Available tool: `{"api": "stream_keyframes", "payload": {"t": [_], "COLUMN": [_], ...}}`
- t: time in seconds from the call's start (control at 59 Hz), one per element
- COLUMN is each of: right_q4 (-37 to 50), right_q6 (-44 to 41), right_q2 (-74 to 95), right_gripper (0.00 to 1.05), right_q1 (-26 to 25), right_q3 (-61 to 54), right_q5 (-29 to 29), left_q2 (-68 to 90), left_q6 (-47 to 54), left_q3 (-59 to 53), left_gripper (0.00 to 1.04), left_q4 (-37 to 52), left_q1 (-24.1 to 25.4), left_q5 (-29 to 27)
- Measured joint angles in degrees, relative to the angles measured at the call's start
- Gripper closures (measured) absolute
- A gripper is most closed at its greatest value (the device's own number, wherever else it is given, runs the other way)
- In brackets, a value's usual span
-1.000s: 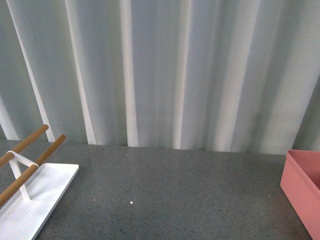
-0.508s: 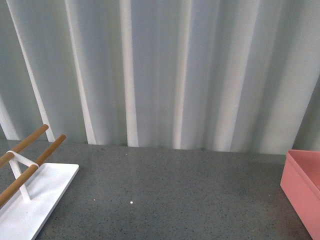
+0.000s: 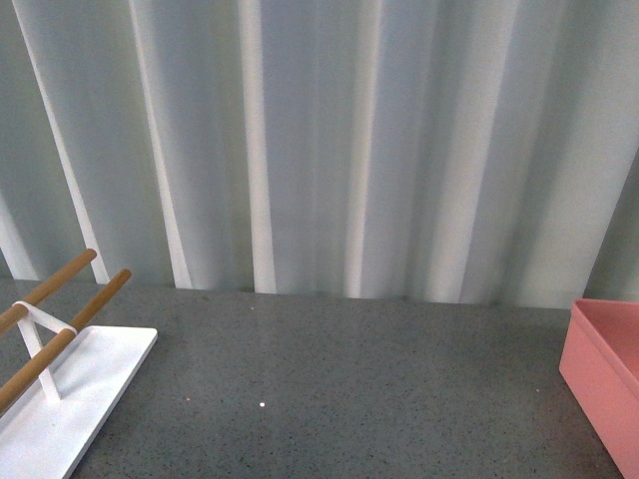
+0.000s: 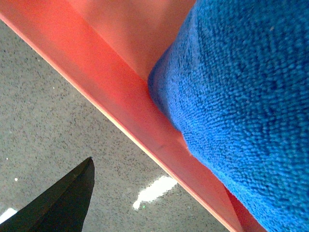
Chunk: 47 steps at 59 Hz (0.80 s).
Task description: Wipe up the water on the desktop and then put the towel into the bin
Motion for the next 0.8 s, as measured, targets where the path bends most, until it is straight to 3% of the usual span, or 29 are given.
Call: {"api": "stream_keyframes", "payload": {"t": [0.085,0.271,0.356,0.508,0.61,0.712,0.797], "right_q4": [0.02,3.72,4.52,4.79,4.74,5.07,5.6], "right_q6": [1.38,5.01,4.22,-0.37,-0.79,-0.11,-0.72], "right_q2": [-0.26,-0.68,-0.79,-1.25,-1.97,-3.43,-5.22], "right_gripper": [0.07,0.07,0.07,0.07,0.07,0.07,0.07], "right_q1": [0.0,0.02,0.09,0.33,0.26,0.15,0.24], "right_q3": [0.02,0.26,1.07,2.51,2.86,2.93,2.91], "right_q5": [-0.07,-5.79,-4.07,4.72,3.8,-0.83,0.59], "left_q2": [0.0,0.0,0.0,0.0,0.0,0.0,0.0], "left_q6": [0.0,0.02,0.0,0.02,0.0,0.02,0.02], "left_q3": [0.0,0.0,0.0,0.0,0.0,0.0,0.0], "left_gripper": [0.07,0.07,0.07,0.07,0.07,0.07,0.07], "left_q4": [0.0,0.0,0.0,0.0,0.0,0.0,0.0], "left_q1": [0.0,0.0,0.0,0.0,0.0,0.0,0.0], "left_q5": [0.0,0.0,0.0,0.0,0.0,0.0,0.0]}}
